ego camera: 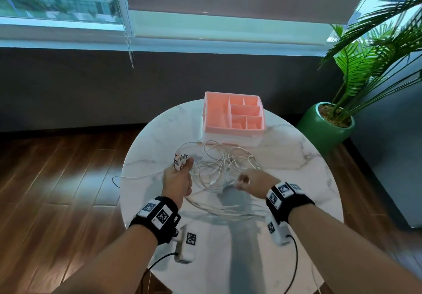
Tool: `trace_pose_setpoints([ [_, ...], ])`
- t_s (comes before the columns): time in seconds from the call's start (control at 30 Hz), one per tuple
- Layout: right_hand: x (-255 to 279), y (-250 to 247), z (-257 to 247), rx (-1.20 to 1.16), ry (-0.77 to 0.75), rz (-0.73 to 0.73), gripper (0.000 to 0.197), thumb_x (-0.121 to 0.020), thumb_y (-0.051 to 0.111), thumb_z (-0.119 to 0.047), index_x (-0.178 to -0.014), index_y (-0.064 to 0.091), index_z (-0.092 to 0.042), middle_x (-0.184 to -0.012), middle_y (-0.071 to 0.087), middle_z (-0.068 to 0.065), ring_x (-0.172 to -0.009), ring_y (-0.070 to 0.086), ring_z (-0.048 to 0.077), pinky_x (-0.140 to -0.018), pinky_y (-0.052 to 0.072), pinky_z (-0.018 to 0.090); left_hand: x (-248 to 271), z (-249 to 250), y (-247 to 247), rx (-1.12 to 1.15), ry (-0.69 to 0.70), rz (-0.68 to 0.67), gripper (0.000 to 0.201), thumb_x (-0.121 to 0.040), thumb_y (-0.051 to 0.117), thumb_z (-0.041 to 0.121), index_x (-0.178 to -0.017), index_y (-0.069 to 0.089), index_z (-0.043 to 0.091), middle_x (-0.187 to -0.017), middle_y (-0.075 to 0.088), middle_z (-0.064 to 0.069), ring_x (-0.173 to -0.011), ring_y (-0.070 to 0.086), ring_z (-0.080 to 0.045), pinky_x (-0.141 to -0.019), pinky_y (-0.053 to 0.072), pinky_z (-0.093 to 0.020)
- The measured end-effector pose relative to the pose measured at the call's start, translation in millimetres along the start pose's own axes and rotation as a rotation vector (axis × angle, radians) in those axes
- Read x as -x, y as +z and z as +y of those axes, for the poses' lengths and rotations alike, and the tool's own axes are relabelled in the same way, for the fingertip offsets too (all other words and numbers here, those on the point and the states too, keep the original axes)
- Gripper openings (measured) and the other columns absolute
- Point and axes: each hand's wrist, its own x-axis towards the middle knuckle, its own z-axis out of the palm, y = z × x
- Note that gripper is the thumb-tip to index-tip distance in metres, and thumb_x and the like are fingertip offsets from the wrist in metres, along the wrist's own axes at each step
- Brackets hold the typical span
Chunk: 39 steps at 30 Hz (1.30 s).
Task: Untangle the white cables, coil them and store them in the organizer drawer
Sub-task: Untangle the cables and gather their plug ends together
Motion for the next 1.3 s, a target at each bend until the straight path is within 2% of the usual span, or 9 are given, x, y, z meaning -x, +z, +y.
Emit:
trace_pose_setpoints([
  [0.13,-44.9,-8.8,-20.4,0.099,-0.031,0.099,0.017,-0.096,0.051,-0.025,-0.096,0.064,-0.014,-0.099,0.064,0.004,-0.091,0.061,0.024,-0.085,0.05,0.037,5.2,1.0,-2.3,-0.013,-0.003,-0.021,0.039,-0.095,0.071,0.026,-0.067,0.044,0.022,-0.05,0.029,0.004,-0.039,0.023,-0.011,-0.043,0.018,-0.018],
  [0.33,-103.1,12.3,11.7,0.275,-0.032,0.149,0.021,-0.085,0.058,-0.023,-0.103,0.054,-0.031,-0.106,0.061,-0.002,-0.098,0.065,0.025,-0.084,0.054,0.043,10.8,5.7,2.5,-0.083,-0.013,-0.046,0.038,-0.096,0.07,0.027,-0.067,0.046,0.023,-0.054,0.028,0.004,-0.041,0.023,-0.01,-0.041,0.017,-0.018],
  [0.43,-97.3,15.7,4.5,0.392,-0.086,0.143,0.037,-0.087,0.061,-0.012,-0.123,0.061,-0.018,-0.129,0.057,0.004,-0.114,0.061,0.031,-0.099,0.047,0.045,10.6,9.0,7.8,-0.111,-0.008,-0.027,0.036,-0.097,0.069,0.026,-0.068,0.047,0.022,-0.054,0.028,0.004,-0.042,0.024,-0.01,-0.041,0.019,-0.018],
  [0.53,-94.9,17.8,2.0,0.493,-0.107,0.143,0.038,-0.091,0.059,-0.008,-0.128,0.061,-0.01,-0.134,0.056,0.008,-0.117,0.06,0.029,-0.103,0.045,0.044,8.3,11.4,11.7,-0.125,-0.007,-0.006,0.034,-0.097,0.069,0.024,-0.072,0.046,0.021,-0.052,0.028,0.005,-0.04,0.025,-0.01,-0.04,0.021,-0.017],
  [0.73,-81.4,12.3,10.1,0.469,-0.125,0.117,0.029,-0.076,0.076,-0.047,-0.094,0.07,-0.025,-0.111,0.058,-0.005,-0.102,0.061,0.025,-0.093,0.05,0.045,7.8,15.7,19.4,-0.135,0.007,-0.004,0.032,-0.096,0.069,0.024,-0.073,0.048,0.021,-0.054,0.028,0.003,-0.042,0.024,-0.011,-0.042,0.019,-0.018],
  [0.83,-71.7,0.8,13.8,0.176,-0.139,0.251,0.019,-0.081,0.072,-0.028,-0.073,0.054,-0.027,-0.087,0.059,-0.005,-0.089,0.062,0.024,-0.082,0.052,0.038,8.6,17.9,23.0,-0.126,0.032,-0.009,0.036,-0.096,0.07,0.027,-0.068,0.047,0.023,-0.055,0.029,0.002,-0.043,0.024,-0.012,-0.043,0.019,-0.019],
  [0.97,-68.1,-39.3,8.2,-0.205,-0.07,0.424,0.006,-0.092,0.06,-0.018,-0.098,0.058,-0.018,-0.087,0.07,-0.002,-0.078,0.067,0.022,-0.076,0.055,0.037,8.1,23.2,29.0,-0.122,0.066,-0.038,0.033,-0.096,0.07,0.032,-0.071,0.05,0.024,-0.055,0.032,0.003,-0.046,0.026,-0.013,-0.043,0.021,-0.021],
  [1.07,-56.9,-76.8,-4.3,-0.362,-0.083,0.529,0.006,-0.098,0.054,-0.019,-0.101,0.058,-0.016,-0.082,0.072,-0.002,-0.073,0.068,0.013,-0.067,0.052,0.029,9.3,29.6,37.8,-0.103,0.086,-0.053,0.034,-0.095,0.071,0.033,-0.071,0.049,0.024,-0.054,0.035,0.004,-0.046,0.028,-0.013,-0.042,0.022,-0.022],
  [1.3,-18.1,-131.0,-36.8,-0.893,-0.139,0.576,0.013,-0.103,0.048,-0.019,-0.107,0.057,-0.01,-0.082,0.077,0.009,-0.076,0.074,0.024,-0.072,0.057,0.038,16.3,46.4,64.7,-0.009,0.139,-0.097,0.028,-0.094,0.071,0.036,-0.079,0.052,0.022,-0.056,0.036,0.004,-0.043,0.033,-0.01,-0.04,0.025,-0.02],
])
